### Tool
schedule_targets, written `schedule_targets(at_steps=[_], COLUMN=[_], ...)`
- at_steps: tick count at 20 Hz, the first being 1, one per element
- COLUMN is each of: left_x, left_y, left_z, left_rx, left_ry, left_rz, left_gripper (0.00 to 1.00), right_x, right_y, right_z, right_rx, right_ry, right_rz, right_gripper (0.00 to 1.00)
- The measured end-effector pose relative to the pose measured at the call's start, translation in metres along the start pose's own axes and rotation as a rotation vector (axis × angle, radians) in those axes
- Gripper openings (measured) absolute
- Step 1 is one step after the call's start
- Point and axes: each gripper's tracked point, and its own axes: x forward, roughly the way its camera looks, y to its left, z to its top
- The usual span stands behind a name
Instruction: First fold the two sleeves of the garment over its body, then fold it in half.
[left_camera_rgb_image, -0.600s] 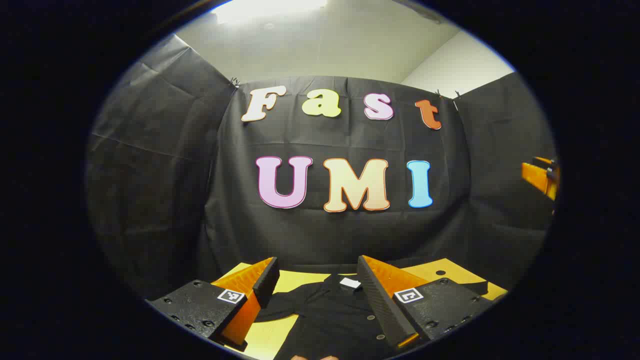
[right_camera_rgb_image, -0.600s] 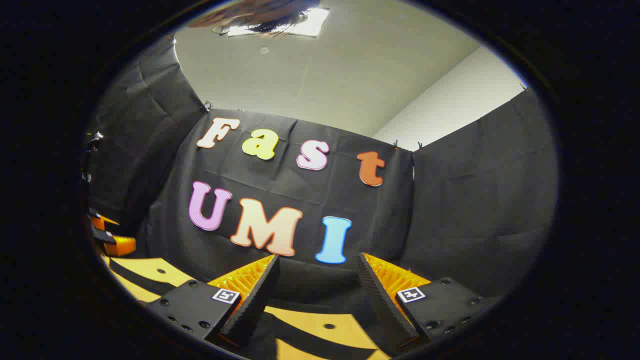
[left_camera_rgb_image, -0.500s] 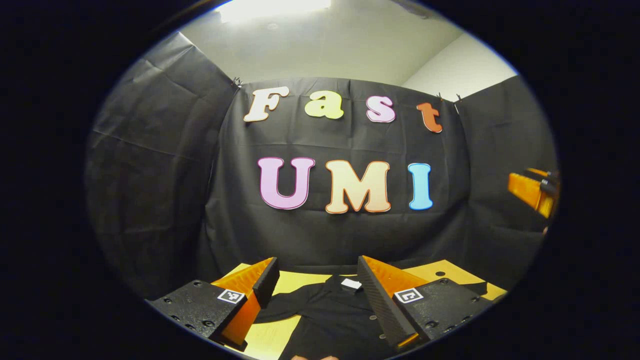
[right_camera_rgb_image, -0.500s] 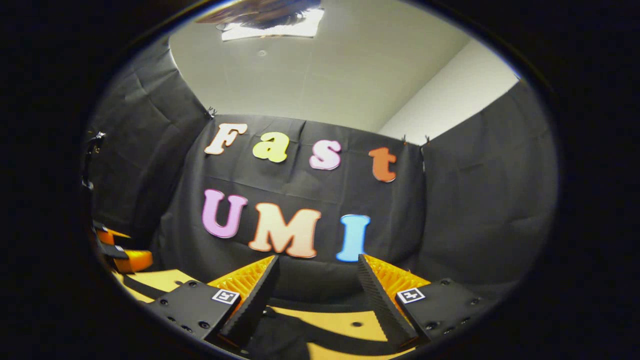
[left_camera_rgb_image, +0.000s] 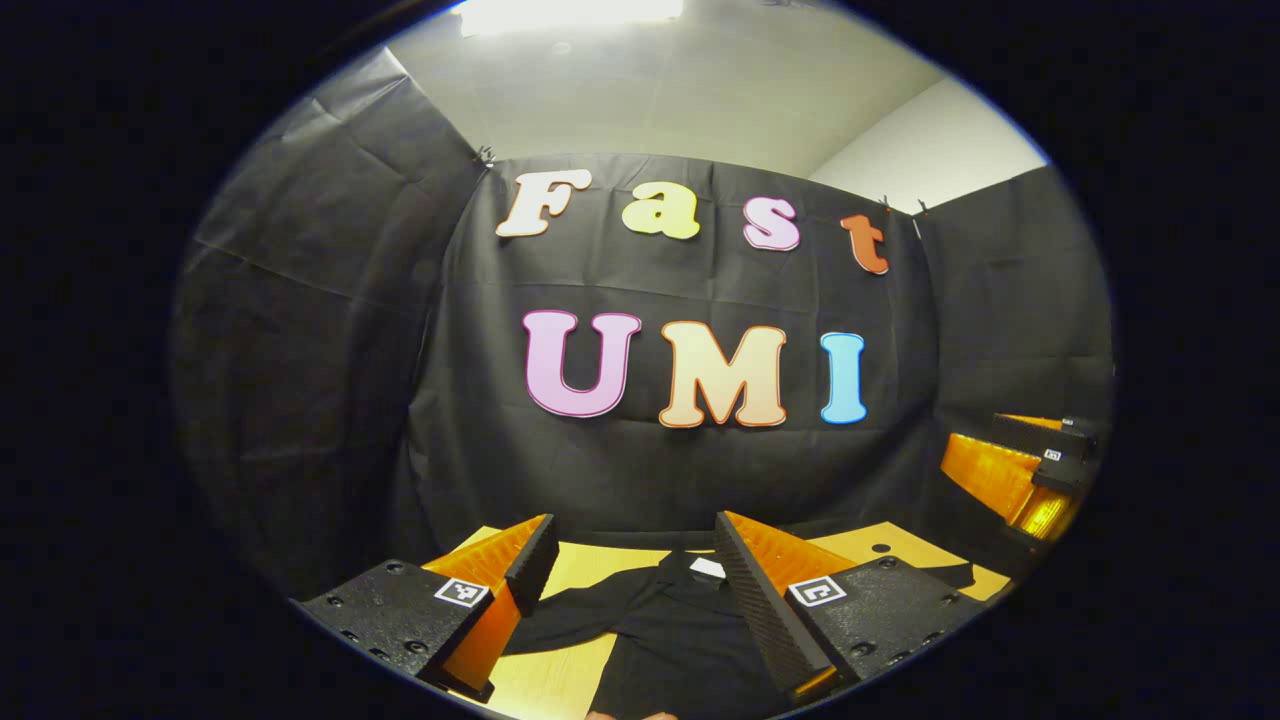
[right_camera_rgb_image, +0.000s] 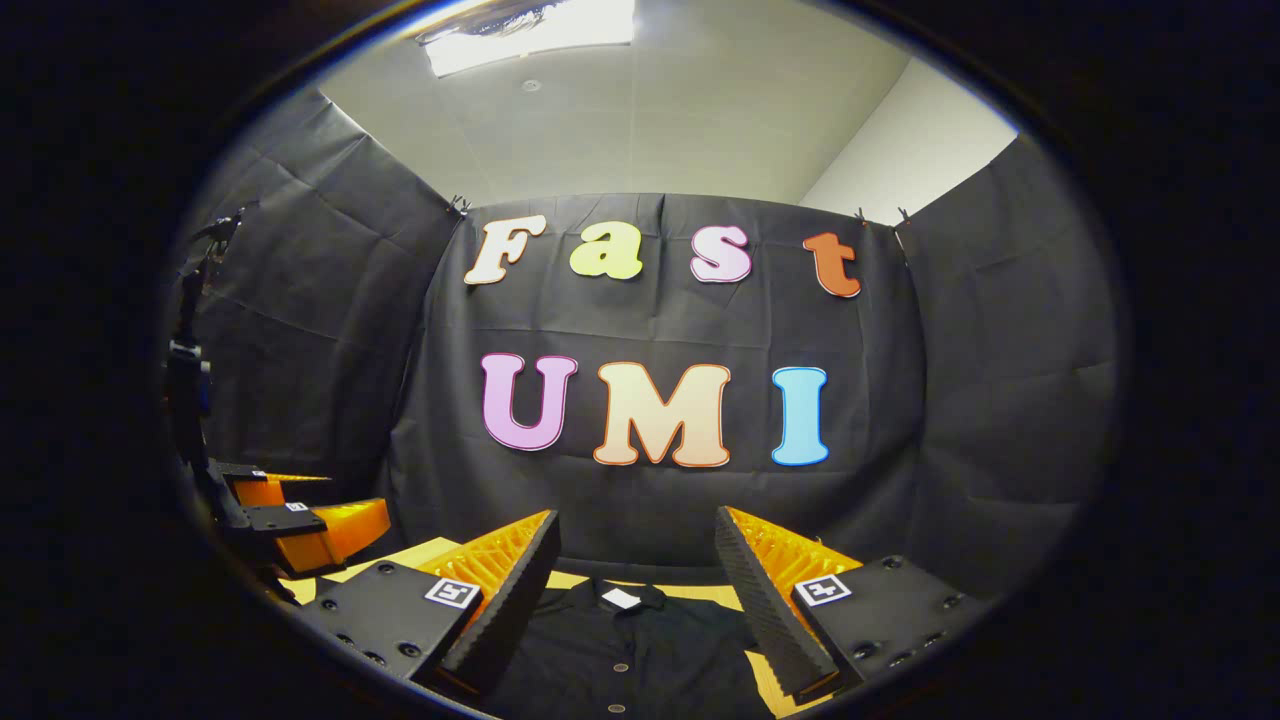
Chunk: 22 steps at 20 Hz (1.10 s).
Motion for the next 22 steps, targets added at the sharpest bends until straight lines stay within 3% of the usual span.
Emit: schedule_targets(at_steps=[5,12,17,22], left_x=[0.011,0.021,0.025,0.028], left_y=[-0.004,-0.018,-0.029,-0.038], left_z=[-0.007,-0.011,-0.018,-0.035], left_rx=[0.016,0.034,0.044,0.045], left_ry=[0.026,0.035,0.055,0.109], left_rz=[0.03,0.011,-0.016,-0.031], left_gripper=[0.93,0.92,0.93,0.93], right_x=[0.014,0.029,0.046,0.065], right_y=[-0.009,-0.023,-0.055,-0.117], right_z=[-0.009,-0.023,-0.058,-0.129], right_rx=[0.001,0.014,0.059,0.171], right_ry=[0.018,0.054,0.149,0.344], right_rz=[0.033,0.026,-0.03,-0.124], right_gripper=[0.98,0.98,0.98,1.0])
